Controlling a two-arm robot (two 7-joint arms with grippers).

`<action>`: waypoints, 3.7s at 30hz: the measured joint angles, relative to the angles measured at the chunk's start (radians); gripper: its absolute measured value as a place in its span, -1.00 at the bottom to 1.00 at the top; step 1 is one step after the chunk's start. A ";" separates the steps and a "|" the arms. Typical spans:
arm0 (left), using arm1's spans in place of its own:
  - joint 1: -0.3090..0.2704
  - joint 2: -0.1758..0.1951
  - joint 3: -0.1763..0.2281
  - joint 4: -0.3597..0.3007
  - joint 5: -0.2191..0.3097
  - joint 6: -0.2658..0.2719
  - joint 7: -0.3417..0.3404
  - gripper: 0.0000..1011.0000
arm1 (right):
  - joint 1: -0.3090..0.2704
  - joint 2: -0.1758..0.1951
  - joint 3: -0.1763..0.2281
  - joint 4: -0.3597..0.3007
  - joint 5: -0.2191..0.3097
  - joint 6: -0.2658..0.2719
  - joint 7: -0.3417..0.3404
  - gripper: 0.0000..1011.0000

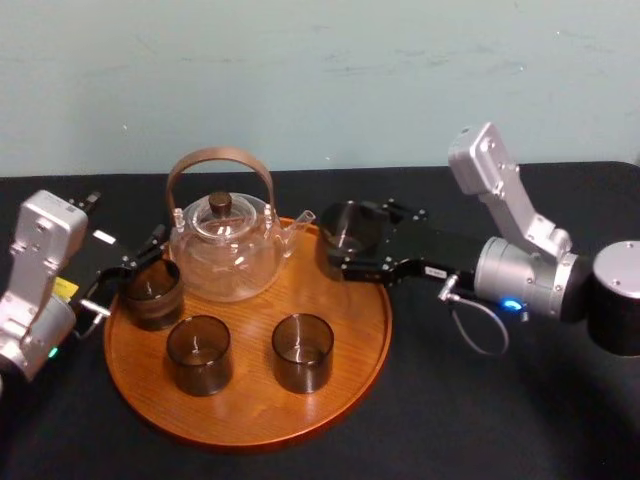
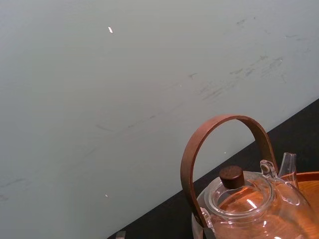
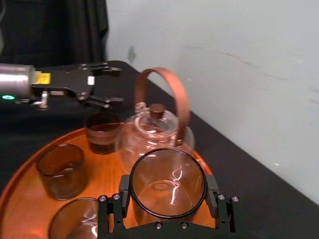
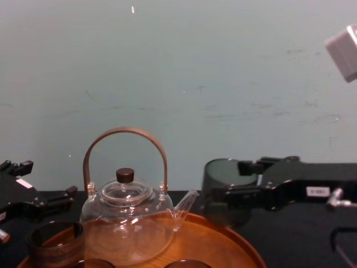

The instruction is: Pick up the glass from the table and place it on the tray.

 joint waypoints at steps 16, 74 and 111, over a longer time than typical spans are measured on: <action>0.000 0.000 0.000 0.000 0.000 0.000 0.000 0.98 | 0.030 -0.034 -0.065 0.085 0.005 -0.029 -0.018 0.78; 0.000 0.000 0.000 0.000 0.000 0.000 0.000 0.98 | 0.062 -0.085 -0.099 0.241 -0.022 -0.036 -0.029 0.98; 0.000 0.000 0.000 0.000 0.000 0.000 0.000 0.98 | -0.122 0.125 0.016 -0.006 0.105 -0.105 0.019 0.98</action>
